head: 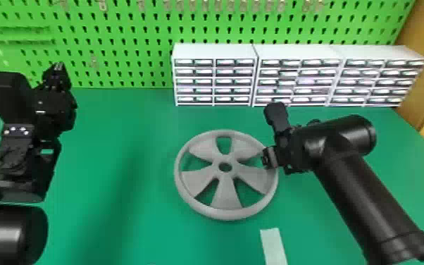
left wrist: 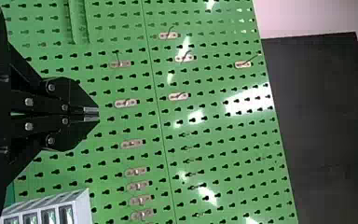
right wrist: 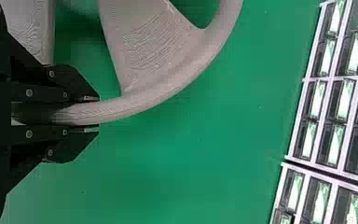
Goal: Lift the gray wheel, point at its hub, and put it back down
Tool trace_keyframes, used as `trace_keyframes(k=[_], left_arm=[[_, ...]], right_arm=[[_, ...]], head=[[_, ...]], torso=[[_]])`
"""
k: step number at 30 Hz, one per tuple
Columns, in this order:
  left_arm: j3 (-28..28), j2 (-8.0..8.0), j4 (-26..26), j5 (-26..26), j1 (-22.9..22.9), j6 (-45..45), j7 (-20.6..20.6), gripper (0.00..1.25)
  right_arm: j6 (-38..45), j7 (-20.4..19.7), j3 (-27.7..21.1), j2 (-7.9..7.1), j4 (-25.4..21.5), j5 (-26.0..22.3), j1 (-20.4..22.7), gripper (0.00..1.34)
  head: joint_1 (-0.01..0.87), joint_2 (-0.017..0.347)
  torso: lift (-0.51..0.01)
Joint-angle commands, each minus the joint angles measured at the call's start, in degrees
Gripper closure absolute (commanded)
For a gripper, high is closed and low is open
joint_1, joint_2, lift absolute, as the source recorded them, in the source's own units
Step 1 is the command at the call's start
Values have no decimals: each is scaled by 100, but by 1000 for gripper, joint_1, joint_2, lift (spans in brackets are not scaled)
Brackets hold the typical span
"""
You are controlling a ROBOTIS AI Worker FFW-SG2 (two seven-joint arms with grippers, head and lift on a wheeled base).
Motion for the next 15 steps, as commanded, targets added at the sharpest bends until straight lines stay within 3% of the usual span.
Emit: trace_keyframes(k=[1, 15], left_arm=[[-14, 0, 12, -1, -13, 0, -13, 1227], [-49, 0, 47, -1, -13, 0, -22, 1227]], right_arm=[[-76, 0, -16, 10, 86, -78, 8, 1326], [-138, 0, 37, 18, 262, -113, 25, 1326]], head=[[692, 48], [692, 48]], torso=[[-88], [-88]])
